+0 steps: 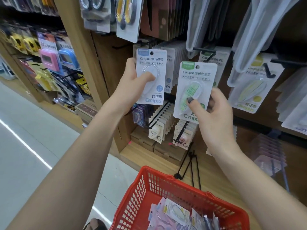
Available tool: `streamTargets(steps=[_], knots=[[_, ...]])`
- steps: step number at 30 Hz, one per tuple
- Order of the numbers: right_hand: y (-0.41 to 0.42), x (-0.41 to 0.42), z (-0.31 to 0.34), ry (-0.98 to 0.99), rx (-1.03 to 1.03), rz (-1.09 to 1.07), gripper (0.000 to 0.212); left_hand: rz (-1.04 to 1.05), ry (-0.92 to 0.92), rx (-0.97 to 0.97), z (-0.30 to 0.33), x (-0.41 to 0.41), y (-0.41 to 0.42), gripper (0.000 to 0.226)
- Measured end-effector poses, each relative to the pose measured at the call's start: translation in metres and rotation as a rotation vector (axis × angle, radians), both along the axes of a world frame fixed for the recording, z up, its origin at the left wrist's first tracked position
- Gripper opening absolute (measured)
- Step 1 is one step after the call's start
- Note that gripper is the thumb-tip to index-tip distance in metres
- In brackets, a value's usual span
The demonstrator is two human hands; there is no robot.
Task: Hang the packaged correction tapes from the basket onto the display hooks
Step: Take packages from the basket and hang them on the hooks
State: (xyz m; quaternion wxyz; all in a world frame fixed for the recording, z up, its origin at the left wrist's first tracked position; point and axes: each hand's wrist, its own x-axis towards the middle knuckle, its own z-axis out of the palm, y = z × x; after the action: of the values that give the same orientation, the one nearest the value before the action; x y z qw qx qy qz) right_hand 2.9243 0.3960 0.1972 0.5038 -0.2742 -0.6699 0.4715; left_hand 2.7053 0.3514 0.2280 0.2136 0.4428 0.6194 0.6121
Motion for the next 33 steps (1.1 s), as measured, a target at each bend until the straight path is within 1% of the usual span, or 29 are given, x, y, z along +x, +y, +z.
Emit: streamTargets(steps=[3,6,11,19,23,26,28,30,33], knots=[[0.001,-0.003,0.005,0.023,-0.028,-0.007,0.024,0.0,0.006,0.003,0.0,-0.001,0.002,0.036],[-0.001,-0.005,0.008,-0.011,-0.005,-0.025,0.022,0.01,0.013,-0.004,-0.002,-0.004,0.005,0.033],[-0.001,-0.007,0.011,-0.055,0.015,-0.081,0.017,0.008,0.013,-0.057,-0.004,-0.008,0.013,0.043],[-0.008,-0.004,0.009,-0.054,0.034,-0.189,0.009,0.02,0.196,-0.163,-0.012,-0.01,0.041,0.046],[-0.009,0.0,0.011,-0.052,0.012,-0.176,0.01,0.027,0.23,-0.231,-0.018,-0.015,0.053,0.059],[-0.01,0.002,0.012,-0.043,0.004,-0.18,0.018,0.021,0.196,-0.271,-0.022,-0.014,0.058,0.075],[-0.006,0.002,0.012,-0.066,-0.014,-0.18,0.018,0.029,0.197,-0.27,-0.024,-0.012,0.059,0.081],[0.003,0.0,0.012,-0.083,-0.04,-0.188,0.018,0.038,0.205,-0.259,-0.025,-0.012,0.06,0.079],[0.023,-0.008,0.011,-0.1,-0.105,-0.209,0.018,0.055,0.209,-0.238,-0.029,-0.013,0.062,0.064]])
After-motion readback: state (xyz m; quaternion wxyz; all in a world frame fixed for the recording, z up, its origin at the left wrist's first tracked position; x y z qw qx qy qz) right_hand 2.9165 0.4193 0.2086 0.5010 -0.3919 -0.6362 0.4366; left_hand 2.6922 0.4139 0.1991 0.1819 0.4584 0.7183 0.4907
